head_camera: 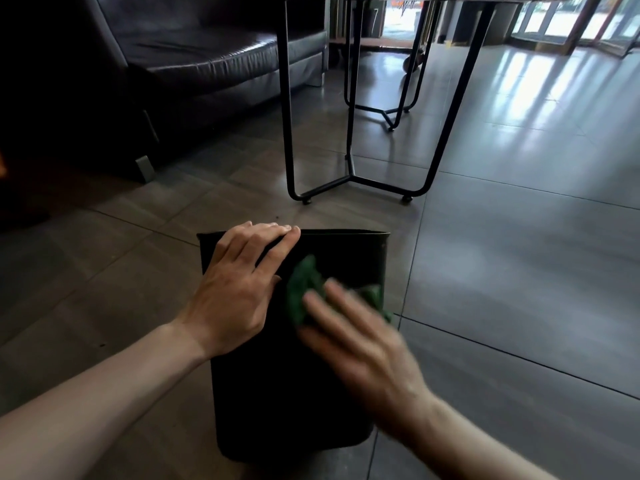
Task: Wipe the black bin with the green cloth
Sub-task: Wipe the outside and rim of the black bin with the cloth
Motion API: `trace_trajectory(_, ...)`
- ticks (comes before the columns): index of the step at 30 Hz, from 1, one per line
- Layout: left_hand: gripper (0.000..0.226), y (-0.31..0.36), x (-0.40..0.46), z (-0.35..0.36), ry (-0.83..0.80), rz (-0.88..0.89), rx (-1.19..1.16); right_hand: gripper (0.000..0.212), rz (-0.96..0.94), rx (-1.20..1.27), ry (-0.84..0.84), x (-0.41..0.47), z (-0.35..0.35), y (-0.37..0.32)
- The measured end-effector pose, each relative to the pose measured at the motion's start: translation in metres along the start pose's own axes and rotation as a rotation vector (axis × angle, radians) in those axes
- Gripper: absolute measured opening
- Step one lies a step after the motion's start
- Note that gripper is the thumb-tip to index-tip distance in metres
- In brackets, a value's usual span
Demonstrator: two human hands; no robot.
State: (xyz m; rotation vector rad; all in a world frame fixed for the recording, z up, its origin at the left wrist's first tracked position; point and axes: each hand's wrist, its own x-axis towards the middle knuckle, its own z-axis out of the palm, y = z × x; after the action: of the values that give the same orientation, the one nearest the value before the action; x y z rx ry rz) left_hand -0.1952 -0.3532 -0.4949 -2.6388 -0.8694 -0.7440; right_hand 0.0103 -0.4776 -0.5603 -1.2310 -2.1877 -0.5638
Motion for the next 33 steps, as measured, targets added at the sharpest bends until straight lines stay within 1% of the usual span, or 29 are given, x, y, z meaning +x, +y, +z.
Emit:
trace_trajectory(2, 0.061, -0.002, -0.003, -0.001, 0.003, 0.010, 0.001, 0.026, -0.221, -0.031, -0.104, -0.024, 0.008, -0.027)
trace_trajectory(3, 0.061, -0.002, -0.004, -0.002, 0.004, 0.019, -0.004, 0.025, -0.278, -0.045, -0.139, -0.030, 0.009, -0.032)
trace_trajectory(4, 0.061, -0.001, -0.004, -0.002, 0.002, 0.025, -0.013, 0.025, -0.280, -0.033, -0.152, -0.031, 0.007, -0.030)
trace_trajectory(5, 0.062, -0.001, -0.004, -0.002, -0.001, 0.025, -0.023, 0.025, -0.231, -0.004, -0.131, -0.027, 0.004, -0.024)
trace_trajectory(6, 0.062, 0.000, -0.004, -0.001, -0.004, 0.020, -0.033, 0.026, -0.140, 0.027, -0.091, -0.020, -0.001, -0.016)
trace_trajectory(9, 0.063, 0.000, -0.003, -0.002, -0.002, -0.003, -0.045, 0.029, 0.240, 0.004, 0.078, 0.009, -0.016, 0.014)
trace_trajectory(10, 0.062, 0.001, -0.004, -0.002, 0.002, -0.008, -0.047, 0.033, 0.334, -0.008, 0.107, 0.017, -0.020, 0.020)
trace_trajectory(11, 0.062, 0.001, -0.005, -0.002, 0.006, -0.013, -0.050, 0.035, 0.382, -0.007, 0.116, 0.021, -0.021, 0.021)
trace_trajectory(12, 0.062, 0.002, -0.005, -0.002, 0.009, -0.014, -0.053, 0.035, 0.359, -0.007, 0.108, 0.019, -0.021, 0.019)
trace_trajectory(13, 0.062, 0.002, -0.006, -0.002, 0.009, -0.014, -0.056, 0.031, 0.270, -0.007, 0.085, 0.013, -0.019, 0.013)
trace_trajectory(16, 0.062, -0.002, -0.009, -0.003, -0.009, -0.018, -0.073, 0.027, -0.128, 0.010, -0.079, -0.018, -0.012, -0.020)
trace_trajectory(17, 0.062, -0.005, -0.010, -0.004, -0.017, -0.017, -0.079, 0.028, -0.204, 0.003, -0.132, -0.027, -0.012, -0.029)
trace_trajectory(18, 0.061, -0.006, -0.012, -0.005, -0.021, -0.013, -0.077, 0.030, -0.218, 0.015, -0.160, -0.032, -0.015, -0.033)
trace_trajectory(19, 0.061, -0.007, -0.013, -0.006, -0.026, -0.006, -0.070, 0.034, -0.168, 0.052, -0.147, -0.033, -0.020, -0.031)
trace_trajectory(20, 0.061, -0.008, -0.015, -0.006, -0.029, 0.002, -0.064, 0.038, -0.081, 0.100, -0.089, -0.031, -0.027, -0.026)
trace_trajectory(21, 0.062, -0.008, -0.016, -0.006, -0.030, 0.008, -0.063, 0.038, 0.026, 0.145, -0.008, -0.027, -0.036, -0.018)
trace_trajectory(23, 0.061, -0.010, -0.017, -0.007, -0.028, 0.013, -0.071, 0.027, 0.255, 0.197, 0.174, -0.019, -0.055, 0.006)
trace_trajectory(26, 0.060, -0.012, -0.017, -0.008, -0.039, 0.011, -0.076, 0.044, 0.625, 0.315, 0.412, -0.005, -0.087, 0.050)
trace_trajectory(28, 0.059, -0.012, -0.016, -0.008, -0.044, -0.002, -0.100, 0.050, 0.856, 0.368, 0.513, 0.002, -0.102, 0.083)
trace_trajectory(30, 0.058, -0.011, -0.014, -0.006, -0.040, -0.020, -0.131, 0.043, 1.024, 0.445, 0.583, 0.008, -0.105, 0.114)
trace_trajectory(31, 0.058, -0.010, -0.014, -0.005, -0.035, -0.033, -0.149, 0.041, 1.072, 0.493, 0.587, 0.011, -0.102, 0.125)
trace_trajectory(32, 0.058, -0.011, -0.013, -0.004, -0.027, -0.049, -0.167, 0.041, 1.098, 0.504, 0.551, 0.014, -0.097, 0.132)
trace_trajectory(33, 0.059, -0.010, -0.012, -0.004, -0.021, -0.068, -0.190, 0.044, 1.102, 0.467, 0.475, 0.015, -0.089, 0.136)
